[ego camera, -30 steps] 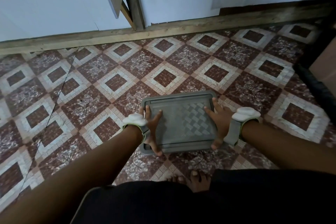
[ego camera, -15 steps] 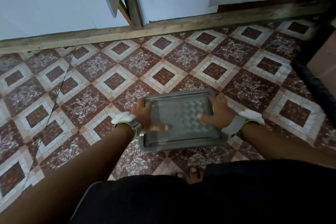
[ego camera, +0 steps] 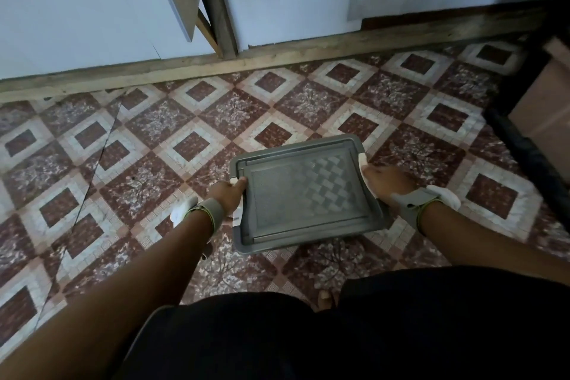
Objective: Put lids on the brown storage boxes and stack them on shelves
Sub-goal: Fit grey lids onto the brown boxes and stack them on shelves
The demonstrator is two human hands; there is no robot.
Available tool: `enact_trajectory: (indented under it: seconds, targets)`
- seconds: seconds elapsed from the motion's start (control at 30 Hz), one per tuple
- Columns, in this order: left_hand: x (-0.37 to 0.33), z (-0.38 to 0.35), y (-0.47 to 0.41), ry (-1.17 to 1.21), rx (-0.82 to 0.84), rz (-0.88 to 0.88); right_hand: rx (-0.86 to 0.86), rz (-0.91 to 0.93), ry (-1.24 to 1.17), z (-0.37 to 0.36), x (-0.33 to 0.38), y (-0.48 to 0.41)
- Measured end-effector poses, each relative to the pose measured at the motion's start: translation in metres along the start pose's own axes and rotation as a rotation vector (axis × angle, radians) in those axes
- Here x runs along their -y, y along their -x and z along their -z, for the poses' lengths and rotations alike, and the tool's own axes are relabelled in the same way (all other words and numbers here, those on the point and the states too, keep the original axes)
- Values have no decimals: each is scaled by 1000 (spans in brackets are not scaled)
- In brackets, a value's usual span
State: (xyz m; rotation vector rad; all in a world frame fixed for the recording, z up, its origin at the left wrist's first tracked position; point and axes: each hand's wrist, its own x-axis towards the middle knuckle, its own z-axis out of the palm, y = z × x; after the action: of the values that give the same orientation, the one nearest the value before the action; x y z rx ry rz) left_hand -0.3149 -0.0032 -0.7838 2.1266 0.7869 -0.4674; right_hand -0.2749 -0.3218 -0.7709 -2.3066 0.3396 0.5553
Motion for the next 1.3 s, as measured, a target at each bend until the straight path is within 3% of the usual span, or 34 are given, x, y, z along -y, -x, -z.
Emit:
enact_trajectory:
  seconds: [0.1,0.37,0.5,0.7,0.83,0.9,1.17,1.3]
  targets:
    - [-25,21,19,60,-44,-90,-87,53,-48,27,23,12]
    - [-105,105,93,667,-96,-269,-224,250,-110,131,108,76]
    - [-139,143,146,813,-236,-337,-292,362,-199,166,148,119]
    - [-173,172,204,926,-383,-368,-461,296,-751,182,190,172]
    - [-197,186,237,1035,-421,-366,-313,298,-912,179,218,182]
    - [-212,187,259,1082,-435,-390,-231,329,-975,171,238,228]
    - [-251,197,326,1080,-533,-536,-208,603,-1123,187,277,311]
    - [-250,219,346,1103,-342,-666,-148,607,-1129,234,270,341]
